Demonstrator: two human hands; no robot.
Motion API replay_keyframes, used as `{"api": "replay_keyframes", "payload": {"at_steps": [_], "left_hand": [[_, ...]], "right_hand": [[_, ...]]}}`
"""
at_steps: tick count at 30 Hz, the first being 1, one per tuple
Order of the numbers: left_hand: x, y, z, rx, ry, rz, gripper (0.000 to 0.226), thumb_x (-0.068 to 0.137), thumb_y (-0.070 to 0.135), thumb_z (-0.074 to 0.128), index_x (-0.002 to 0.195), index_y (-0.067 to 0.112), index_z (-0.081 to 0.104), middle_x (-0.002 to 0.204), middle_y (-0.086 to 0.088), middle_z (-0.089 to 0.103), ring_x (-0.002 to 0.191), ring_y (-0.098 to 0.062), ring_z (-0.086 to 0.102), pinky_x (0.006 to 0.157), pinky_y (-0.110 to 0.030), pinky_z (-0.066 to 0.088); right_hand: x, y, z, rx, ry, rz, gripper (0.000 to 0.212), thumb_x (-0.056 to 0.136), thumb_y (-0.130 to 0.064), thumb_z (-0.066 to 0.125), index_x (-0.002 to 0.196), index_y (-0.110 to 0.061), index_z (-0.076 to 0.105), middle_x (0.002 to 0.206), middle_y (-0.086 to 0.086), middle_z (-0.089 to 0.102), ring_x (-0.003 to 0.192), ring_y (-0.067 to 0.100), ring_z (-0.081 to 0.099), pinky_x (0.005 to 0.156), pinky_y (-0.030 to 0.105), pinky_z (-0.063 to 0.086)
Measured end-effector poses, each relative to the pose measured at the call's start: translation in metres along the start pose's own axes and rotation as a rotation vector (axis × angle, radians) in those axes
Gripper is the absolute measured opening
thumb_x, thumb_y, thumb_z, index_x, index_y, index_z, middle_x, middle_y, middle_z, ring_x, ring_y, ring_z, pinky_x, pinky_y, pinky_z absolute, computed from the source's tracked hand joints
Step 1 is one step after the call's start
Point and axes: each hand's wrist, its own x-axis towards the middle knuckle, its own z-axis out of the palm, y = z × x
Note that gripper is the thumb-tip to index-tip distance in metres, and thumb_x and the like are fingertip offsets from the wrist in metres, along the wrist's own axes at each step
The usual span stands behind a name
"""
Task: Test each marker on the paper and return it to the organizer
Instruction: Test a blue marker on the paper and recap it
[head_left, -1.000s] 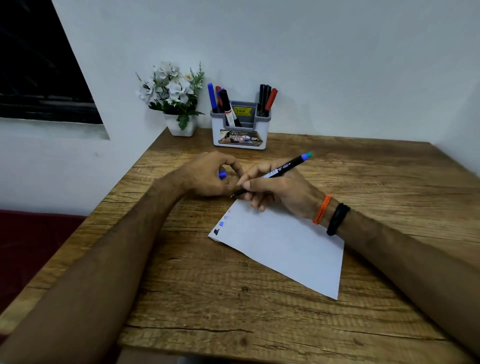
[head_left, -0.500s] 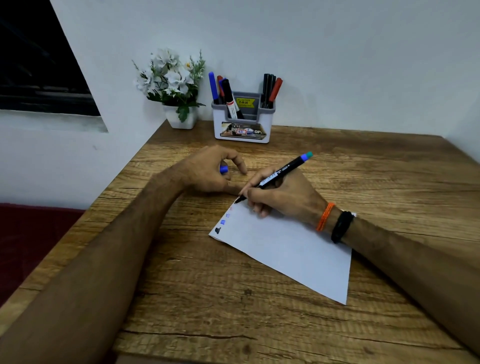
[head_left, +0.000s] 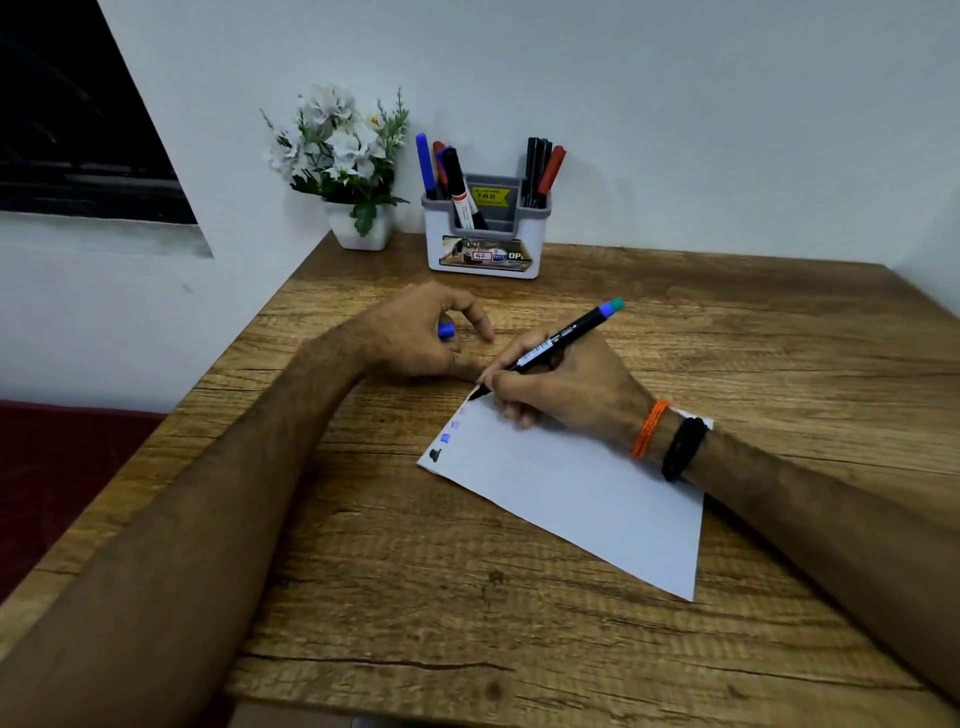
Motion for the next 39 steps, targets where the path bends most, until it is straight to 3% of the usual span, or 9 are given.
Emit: {"api": "replay_keyframes", "payload": {"at_steps": [3, 7, 11, 14, 20, 28, 32, 34, 39], "left_hand": [[0.0010, -0.0008, 0.0003, 0.005, 0.004, -0.014, 0.036, 0.077, 0.025, 0.077, 0.110, 0.022, 0.064, 0.106, 0.010, 0.051, 0.082, -0.007, 0.054, 0.081, -0.027, 0.037], [0.0007, -0.0006, 0.0000, -0.004, -0.001, -0.035, 0.035, 0.075, 0.026, 0.077, 0.108, 0.025, 0.064, 0.080, 0.005, 0.059, 0.070, -0.005, 0.054, 0.087, -0.031, 0.044], [0.0000, 0.0019, 0.0000, 0.018, 0.009, -0.026, 0.035, 0.077, 0.027, 0.077, 0.109, 0.022, 0.064, 0.110, 0.010, 0.050, 0.110, -0.034, 0.055, 0.085, -0.030, 0.038], [-0.0002, 0.0027, 0.0005, 0.023, 0.004, -0.015, 0.035, 0.076, 0.026, 0.077, 0.109, 0.022, 0.065, 0.112, 0.007, 0.052, 0.112, -0.039, 0.054, 0.087, -0.033, 0.040], [-0.0016, 0.0029, 0.0000, 0.008, 0.001, 0.008, 0.036, 0.075, 0.029, 0.078, 0.108, 0.022, 0.064, 0.104, 0.014, 0.047, 0.072, -0.011, 0.052, 0.088, -0.034, 0.043], [0.0014, -0.0005, 0.0010, 0.020, 0.003, 0.006, 0.037, 0.075, 0.028, 0.078, 0.109, 0.022, 0.064, 0.108, 0.011, 0.048, 0.102, -0.026, 0.055, 0.087, -0.032, 0.039], [0.0018, -0.0019, 0.0012, -0.034, 0.002, 0.006, 0.037, 0.074, 0.029, 0.078, 0.108, 0.022, 0.065, 0.074, 0.023, 0.045, 0.065, -0.002, 0.045, 0.080, -0.029, 0.038], [0.0017, -0.0020, 0.0011, -0.040, -0.001, 0.010, 0.038, 0.074, 0.028, 0.078, 0.108, 0.022, 0.064, 0.072, 0.020, 0.045, 0.063, -0.001, 0.040, 0.079, -0.029, 0.039], [0.0020, -0.0012, 0.0013, 0.007, 0.012, -0.001, 0.037, 0.075, 0.030, 0.078, 0.109, 0.023, 0.064, 0.108, 0.007, 0.054, 0.109, -0.035, 0.054, 0.081, -0.029, 0.036]], "right_hand": [[-0.0003, -0.0003, -0.0001, 0.008, 0.008, -0.001, 0.005, 0.083, 0.002, 0.070, 0.086, 0.003, 0.073, 0.063, 0.010, 0.071, 0.049, 0.011, 0.065, 0.049, 0.022, 0.055], [-0.0004, -0.0003, 0.0005, -0.019, -0.001, -0.008, 0.005, 0.082, 0.001, 0.071, 0.085, 0.001, 0.074, 0.061, 0.007, 0.070, 0.048, 0.010, 0.064, 0.048, 0.021, 0.053], [-0.0017, -0.0008, -0.0004, -0.008, 0.016, -0.016, 0.004, 0.082, 0.001, 0.070, 0.084, 0.001, 0.074, 0.060, 0.007, 0.070, 0.047, 0.010, 0.064, 0.048, 0.021, 0.052], [-0.0029, -0.0007, 0.0003, -0.017, 0.000, -0.020, 0.004, 0.082, 0.001, 0.071, 0.084, 0.001, 0.074, 0.060, 0.007, 0.070, 0.047, 0.010, 0.063, 0.047, 0.021, 0.052], [-0.0030, -0.0004, -0.0001, -0.029, 0.012, -0.032, 0.003, 0.083, -0.001, 0.072, 0.084, 0.000, 0.074, 0.060, 0.007, 0.070, 0.048, 0.011, 0.064, 0.048, 0.022, 0.052], [-0.0048, -0.0026, 0.0000, -0.028, 0.018, -0.034, 0.003, 0.083, 0.000, 0.072, 0.084, 0.002, 0.073, 0.057, 0.005, 0.068, 0.044, 0.009, 0.061, 0.045, 0.020, 0.049], [-0.0032, -0.0011, -0.0003, -0.021, 0.044, -0.034, 0.003, 0.081, 0.001, 0.071, 0.083, 0.002, 0.074, 0.059, 0.009, 0.069, 0.046, 0.011, 0.062, 0.046, 0.021, 0.050], [-0.0031, -0.0007, -0.0004, -0.030, 0.036, -0.037, 0.003, 0.081, 0.001, 0.071, 0.083, 0.001, 0.074, 0.059, 0.008, 0.069, 0.046, 0.011, 0.062, 0.046, 0.022, 0.050], [-0.0034, -0.0008, -0.0007, -0.022, 0.048, -0.040, 0.003, 0.082, 0.001, 0.071, 0.083, 0.003, 0.074, 0.057, 0.007, 0.068, 0.043, 0.010, 0.060, 0.044, 0.020, 0.049]]}}
